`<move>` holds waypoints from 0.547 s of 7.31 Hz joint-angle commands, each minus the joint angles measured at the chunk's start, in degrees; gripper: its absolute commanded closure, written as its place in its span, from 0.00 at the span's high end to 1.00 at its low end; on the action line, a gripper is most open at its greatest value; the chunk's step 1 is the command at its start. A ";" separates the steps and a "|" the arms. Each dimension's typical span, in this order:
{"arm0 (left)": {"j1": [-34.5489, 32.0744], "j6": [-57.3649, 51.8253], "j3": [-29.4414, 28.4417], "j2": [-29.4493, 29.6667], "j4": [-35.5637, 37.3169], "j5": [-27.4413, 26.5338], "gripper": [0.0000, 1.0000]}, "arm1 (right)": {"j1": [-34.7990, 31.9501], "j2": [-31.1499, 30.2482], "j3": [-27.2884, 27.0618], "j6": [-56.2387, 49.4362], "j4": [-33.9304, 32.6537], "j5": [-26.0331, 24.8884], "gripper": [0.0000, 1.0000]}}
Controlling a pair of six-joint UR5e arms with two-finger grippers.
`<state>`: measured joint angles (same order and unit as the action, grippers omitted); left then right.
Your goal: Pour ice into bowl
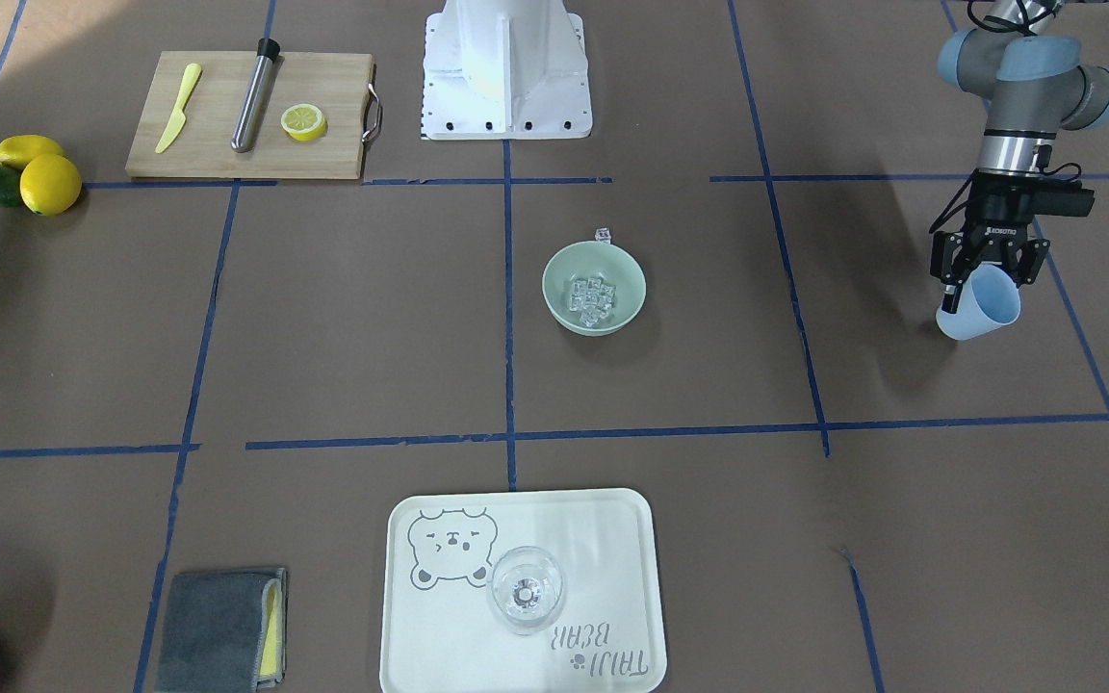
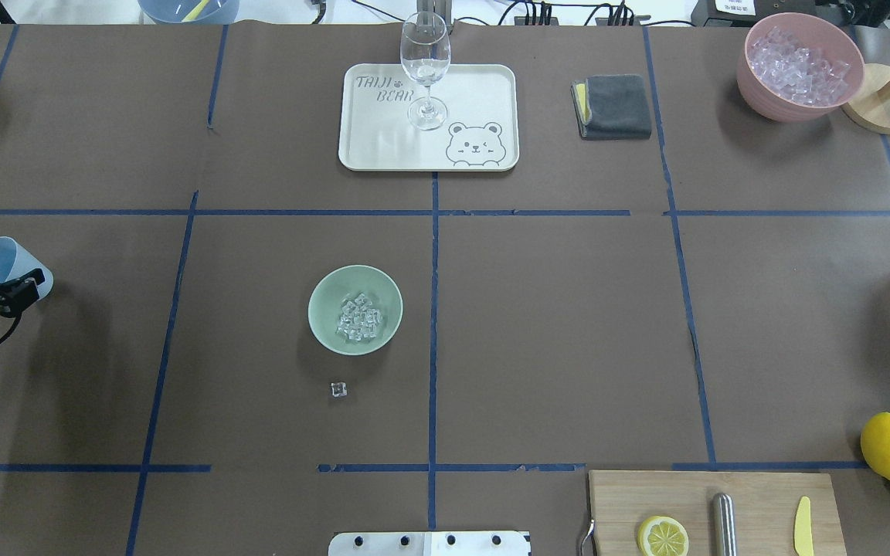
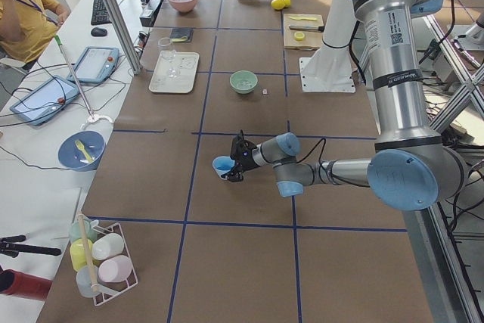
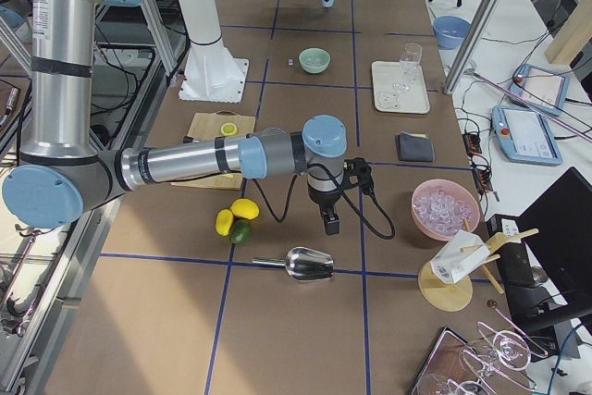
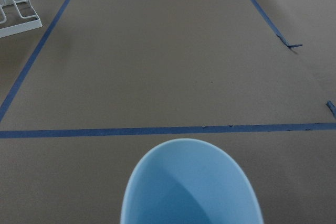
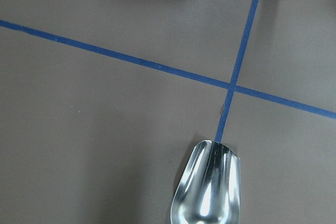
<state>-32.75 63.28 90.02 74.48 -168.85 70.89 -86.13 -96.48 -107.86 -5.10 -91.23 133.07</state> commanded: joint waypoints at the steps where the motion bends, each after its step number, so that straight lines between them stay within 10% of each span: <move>1: 2.42 0.00 0.07 -0.22 -0.17 -0.67 0.00 | 0.00 0.06 0.02 0.00 0.00 -0.09 1.00; 3: 3.13 0.00 0.07 -0.22 -0.17 -1.46 0.47 | 0.00 0.15 0.11 0.00 0.00 -0.09 1.00; 4: 3.13 0.00 -0.02 -0.22 -0.17 -1.72 0.99 | 0.00 0.15 0.11 0.00 0.00 -0.09 1.00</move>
<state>-29.81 63.28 90.08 74.27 -169.01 69.51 -86.13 -96.34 -107.77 -5.10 -91.23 132.98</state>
